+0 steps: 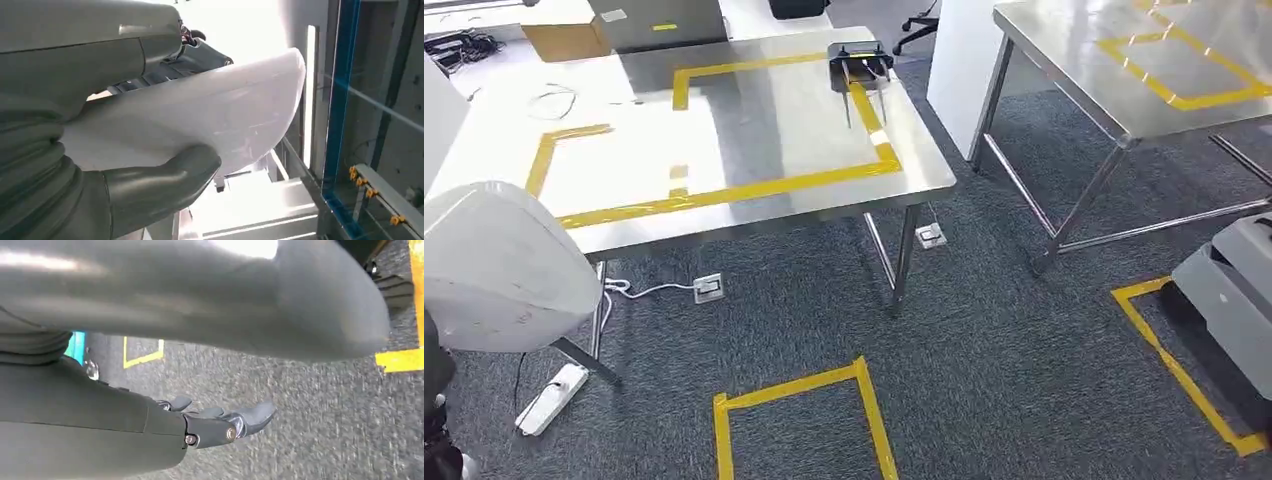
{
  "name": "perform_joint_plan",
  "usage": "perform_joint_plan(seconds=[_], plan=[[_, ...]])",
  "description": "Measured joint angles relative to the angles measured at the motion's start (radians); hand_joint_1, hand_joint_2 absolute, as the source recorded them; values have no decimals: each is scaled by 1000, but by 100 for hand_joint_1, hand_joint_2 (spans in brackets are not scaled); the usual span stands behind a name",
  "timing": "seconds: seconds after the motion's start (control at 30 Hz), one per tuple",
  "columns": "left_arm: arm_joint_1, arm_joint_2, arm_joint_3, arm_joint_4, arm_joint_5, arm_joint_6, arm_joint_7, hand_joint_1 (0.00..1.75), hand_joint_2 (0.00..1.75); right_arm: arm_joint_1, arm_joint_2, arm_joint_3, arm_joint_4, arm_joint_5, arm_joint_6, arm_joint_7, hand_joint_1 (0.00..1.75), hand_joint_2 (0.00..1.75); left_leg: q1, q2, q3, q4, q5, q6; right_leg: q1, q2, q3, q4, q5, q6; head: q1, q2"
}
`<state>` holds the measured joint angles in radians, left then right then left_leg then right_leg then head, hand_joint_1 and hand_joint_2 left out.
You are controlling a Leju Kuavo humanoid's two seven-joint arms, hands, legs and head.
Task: Take the parts from the cabinet and place them on the table.
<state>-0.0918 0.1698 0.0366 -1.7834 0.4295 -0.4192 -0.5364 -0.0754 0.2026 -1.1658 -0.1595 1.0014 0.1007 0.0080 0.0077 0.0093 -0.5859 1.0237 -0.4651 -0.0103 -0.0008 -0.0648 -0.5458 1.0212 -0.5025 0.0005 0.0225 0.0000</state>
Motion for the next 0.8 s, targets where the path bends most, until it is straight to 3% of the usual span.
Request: perform_joint_plan(seconds=[0.03,0.07,0.1,0.17,0.2,0.23,0.27,0.33,0.37,0.5,0.53,0.57,0.6,0.67,0.7,0.73,0.77,0.8], plan=[[0,-1,0,-5,0,0,2,175,175,0,0,-2,0,-4,-2,2,0,0,9,-2,8,-8,6,8,-7,16,-4,11,-5,8,0,0],[-5,-3,0,-8,0,0,1,175,175,0,0,-3,0,-5,-4,2,0,0,10,-3,9,-9,4,15,-5,41,-20,48,-29,11,1,0],[-9,-5,0,-9,0,0,3,175,175,0,0,-6,0,-6,-8,5,0,0,10,-4,9,-8,3,19,-7,55,-56,119,-66,14,3,0],[-14,-12,-1,-6,0,-2,10,175,175,1,0,-15,0,-14,-11,14,0,0,9,-8,9,-7,0,24,-8,59,-143,281,-127,18,3,0],[-18,-14,-1,-4,0,-4,13,175,175,3,0,-18,0,-17,-12,15,0,0,9,-13,9,-6,-2,24,-8,60,-172,324,-128,19,3,0],[-21,-17,-1,-2,0,-5,13,175,175,5,0,-22,0,-21,-12,15,0,0,9,-18,11,-5,-5,22,-9,60,-174,308,-99,19,3,0],[-23,-19,-1,-2,0,-5,13,175,175,5,-1,-25,0,-23,-12,15,0,0,10,-23,15,-4,-9,19,-11,60,-151,245,-53,19,3,0],[-30,-21,-1,-1,2,-6,14,175,175,5,-2,-29,0,-24,-12,8,0,0,13,-29,25,1,-21,10,-14,62,-70,63,41,18,3,0],[-33,-21,-1,0,2,-7,13,175,175,5,-2,-31,0,-24,-12,8,0,0,11,-30,21,3,-28,3,-14,68,-52,22,26,17,3,0],[-35,-21,-2,3,8,-7,5,175,175,5,-2,-37,0,-27,-9,-3,0,0,8,-34,34,-9,-55,-23,-7,66,-39,12,-4,-13,2,0],[-34,-19,-2,0,10,-7,2,175,175,6,-1,-39,0,-27,-8,-8,0,0,10,-33,47,-5,-61,-27,-17,66,-18,4,1,-21,2,0],[-34,-18,-2,2,13,-8,-4,175,175,9,-1,-39,0,-27,-8,-13,0,0,9,-24,41,26,-62,-30,-16,66,0,1,-7,-29,-4,0],[-35,-15,-3,2,15,-9,-9,175,175,9,-1,-40,0,-26,-8,-13,0,0,9,-20,5,89,-81,-34,-15,63,16,-1,-16,-35,-9,0],[-25,-14,-3,6,19,-10,-11,175,175,9,-1,-40,0,-21,-10,-11,0,0,9,-16,-120,267,-129,-39,-14,63,43,-1,-42,-37,-10,0],[-20,-14,-3,8,18,-10,-12,175,175,11,-1,-40,0,-21,-11,-10,0,0,9,-16,-174,321,-124,-38,-13,63,58,-1,-56,-37,-11,0],[-16,-14,-4,11,15,-10,-15,175,175,13,-1,-40,0,-21,-11,-10,0,0,8,-16,-204,322,-93,-35,-12,63,75,-2,-70,-36,-10,0],[-14,-14,-4,13,10,-9,-19,175,175,14,-1,-40,0,-21,-10,-10,0,0,7,-16,-207,281,-36,-31,-12,63,96,-3,-86,-36,-10,0],[-12,-14,-4,14,7,-7,-23,175,175,15,-1,-41,0,-21,-9,-13,0,0,5,-16,-191,196,42,-23,-12,63,119,-6,-103,-35,-10,0]])
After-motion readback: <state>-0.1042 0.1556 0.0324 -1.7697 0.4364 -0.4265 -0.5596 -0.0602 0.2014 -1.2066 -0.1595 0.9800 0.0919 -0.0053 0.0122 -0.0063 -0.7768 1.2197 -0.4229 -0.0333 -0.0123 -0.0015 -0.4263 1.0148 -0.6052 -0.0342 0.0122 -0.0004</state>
